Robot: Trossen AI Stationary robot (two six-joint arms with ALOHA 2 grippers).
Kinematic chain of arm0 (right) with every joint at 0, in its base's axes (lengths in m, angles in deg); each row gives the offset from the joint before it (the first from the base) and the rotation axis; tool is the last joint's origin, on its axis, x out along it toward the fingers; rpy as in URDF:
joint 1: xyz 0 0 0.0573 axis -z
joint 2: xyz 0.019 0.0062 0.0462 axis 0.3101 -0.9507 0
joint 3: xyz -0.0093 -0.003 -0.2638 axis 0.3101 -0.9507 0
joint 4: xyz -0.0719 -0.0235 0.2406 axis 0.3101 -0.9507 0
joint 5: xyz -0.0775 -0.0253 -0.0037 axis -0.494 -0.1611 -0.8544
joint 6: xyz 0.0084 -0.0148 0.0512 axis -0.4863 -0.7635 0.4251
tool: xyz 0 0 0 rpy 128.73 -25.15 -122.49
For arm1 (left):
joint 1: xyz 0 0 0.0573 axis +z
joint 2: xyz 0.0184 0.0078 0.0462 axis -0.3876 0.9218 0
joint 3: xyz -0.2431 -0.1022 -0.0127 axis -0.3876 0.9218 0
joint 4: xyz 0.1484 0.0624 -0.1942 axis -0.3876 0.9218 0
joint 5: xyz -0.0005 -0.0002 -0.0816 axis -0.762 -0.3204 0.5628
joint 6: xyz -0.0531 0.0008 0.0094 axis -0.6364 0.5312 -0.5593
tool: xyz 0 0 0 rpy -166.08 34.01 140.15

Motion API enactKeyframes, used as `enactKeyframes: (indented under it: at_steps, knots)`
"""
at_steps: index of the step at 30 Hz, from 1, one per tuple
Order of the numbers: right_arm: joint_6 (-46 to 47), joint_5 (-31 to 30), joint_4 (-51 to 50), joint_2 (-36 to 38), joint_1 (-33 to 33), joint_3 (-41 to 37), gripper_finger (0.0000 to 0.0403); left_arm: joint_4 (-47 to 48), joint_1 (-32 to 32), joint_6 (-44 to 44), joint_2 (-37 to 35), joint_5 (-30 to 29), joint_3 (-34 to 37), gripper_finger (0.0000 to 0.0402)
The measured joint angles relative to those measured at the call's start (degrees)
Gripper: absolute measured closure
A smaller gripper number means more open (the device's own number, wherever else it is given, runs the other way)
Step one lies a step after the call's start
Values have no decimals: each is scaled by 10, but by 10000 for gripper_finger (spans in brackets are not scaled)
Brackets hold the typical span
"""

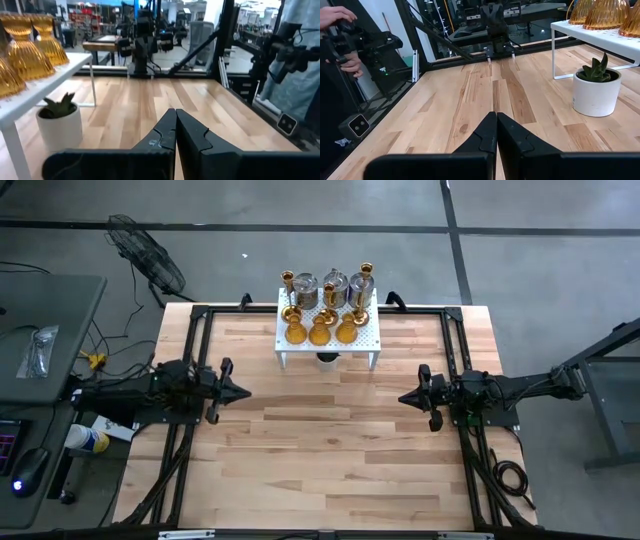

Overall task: Pick & Place candle stick holders
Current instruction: Return to Home Position

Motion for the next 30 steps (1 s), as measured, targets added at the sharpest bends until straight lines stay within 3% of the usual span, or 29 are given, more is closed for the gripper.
enactKeyframes:
  at_steps: [9,30]
  knots:
    - [0,0,0,0,0,0,400,-21,0,-45,0,9,0,401]
    - [0,0,0,0,0,0,400,21,0,-45,0,-1,0,401]
